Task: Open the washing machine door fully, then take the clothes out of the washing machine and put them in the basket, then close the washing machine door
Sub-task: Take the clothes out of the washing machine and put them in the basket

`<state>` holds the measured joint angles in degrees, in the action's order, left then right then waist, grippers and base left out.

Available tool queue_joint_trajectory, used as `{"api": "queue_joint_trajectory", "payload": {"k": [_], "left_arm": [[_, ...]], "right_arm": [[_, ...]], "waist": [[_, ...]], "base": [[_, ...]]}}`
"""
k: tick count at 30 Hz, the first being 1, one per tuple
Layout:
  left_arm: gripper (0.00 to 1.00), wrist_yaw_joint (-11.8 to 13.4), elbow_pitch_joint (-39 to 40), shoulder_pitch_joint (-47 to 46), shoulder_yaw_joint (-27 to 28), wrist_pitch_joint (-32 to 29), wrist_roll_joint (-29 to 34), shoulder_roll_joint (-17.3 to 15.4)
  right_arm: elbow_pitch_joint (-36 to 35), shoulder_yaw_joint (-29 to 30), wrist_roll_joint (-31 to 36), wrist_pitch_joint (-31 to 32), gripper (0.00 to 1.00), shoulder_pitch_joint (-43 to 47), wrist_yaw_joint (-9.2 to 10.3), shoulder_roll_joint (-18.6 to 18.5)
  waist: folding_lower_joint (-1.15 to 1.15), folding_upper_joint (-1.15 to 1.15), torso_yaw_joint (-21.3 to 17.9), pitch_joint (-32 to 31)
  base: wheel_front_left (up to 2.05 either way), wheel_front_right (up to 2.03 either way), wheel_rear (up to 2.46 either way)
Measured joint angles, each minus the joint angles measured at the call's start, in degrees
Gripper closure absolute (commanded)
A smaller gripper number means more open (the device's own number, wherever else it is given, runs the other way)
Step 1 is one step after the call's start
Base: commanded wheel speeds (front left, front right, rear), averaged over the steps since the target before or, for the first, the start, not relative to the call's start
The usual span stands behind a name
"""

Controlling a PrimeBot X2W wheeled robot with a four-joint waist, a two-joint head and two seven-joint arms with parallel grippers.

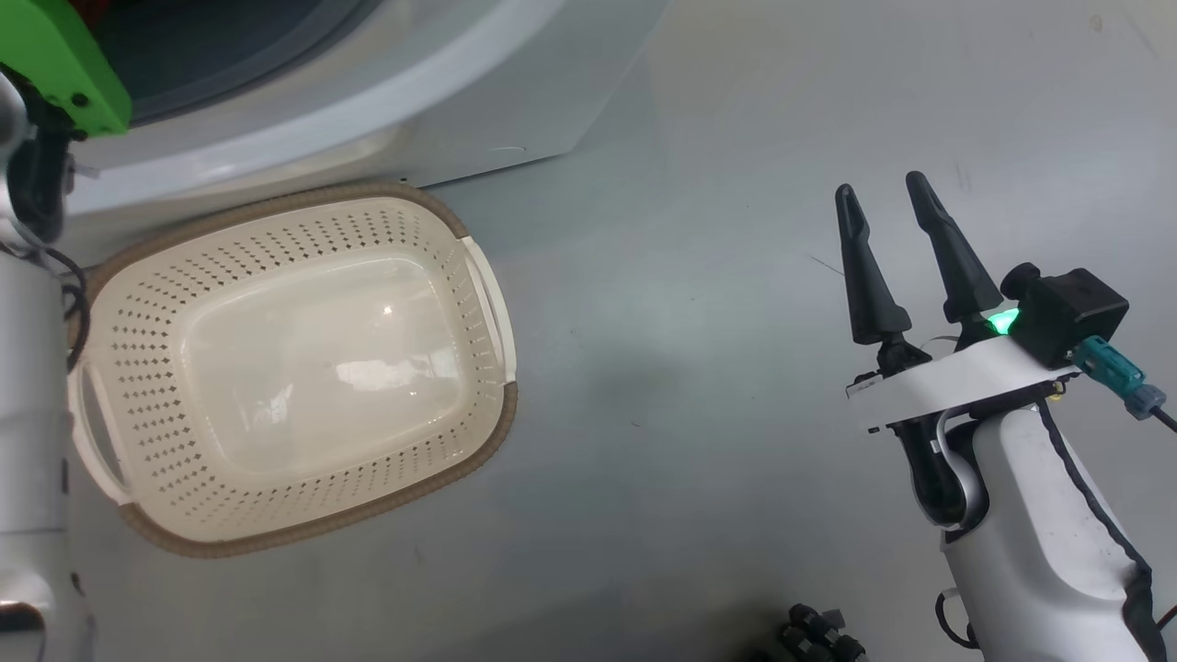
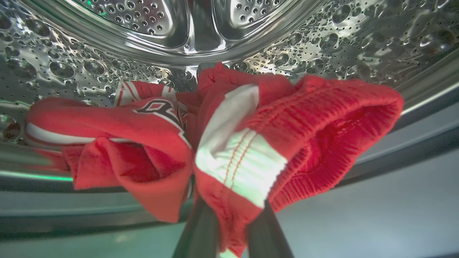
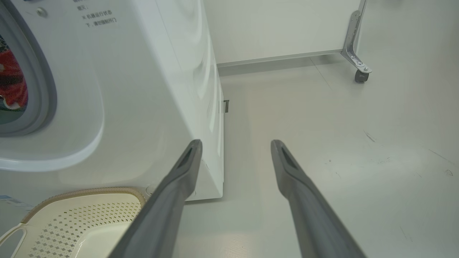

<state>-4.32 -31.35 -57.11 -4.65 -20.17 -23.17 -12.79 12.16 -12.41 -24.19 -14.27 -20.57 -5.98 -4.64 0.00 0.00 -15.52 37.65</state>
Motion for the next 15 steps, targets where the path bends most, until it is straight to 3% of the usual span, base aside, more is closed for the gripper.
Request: {"api": "queue_joint_trajectory", "payload": {"k": [15], "left_arm": [[1.0, 0.08, 6.82, 12.95, -0.96, 16.69, 1.56, 4.1]], "right_arm": [[0.22, 2.55, 1.87, -0.01, 0.0, 1.87, -0.01, -0.94]], "waist": [[0.0, 0.0, 3.83, -4.03]], "base": [[0.0, 0.0, 0.0]]}}
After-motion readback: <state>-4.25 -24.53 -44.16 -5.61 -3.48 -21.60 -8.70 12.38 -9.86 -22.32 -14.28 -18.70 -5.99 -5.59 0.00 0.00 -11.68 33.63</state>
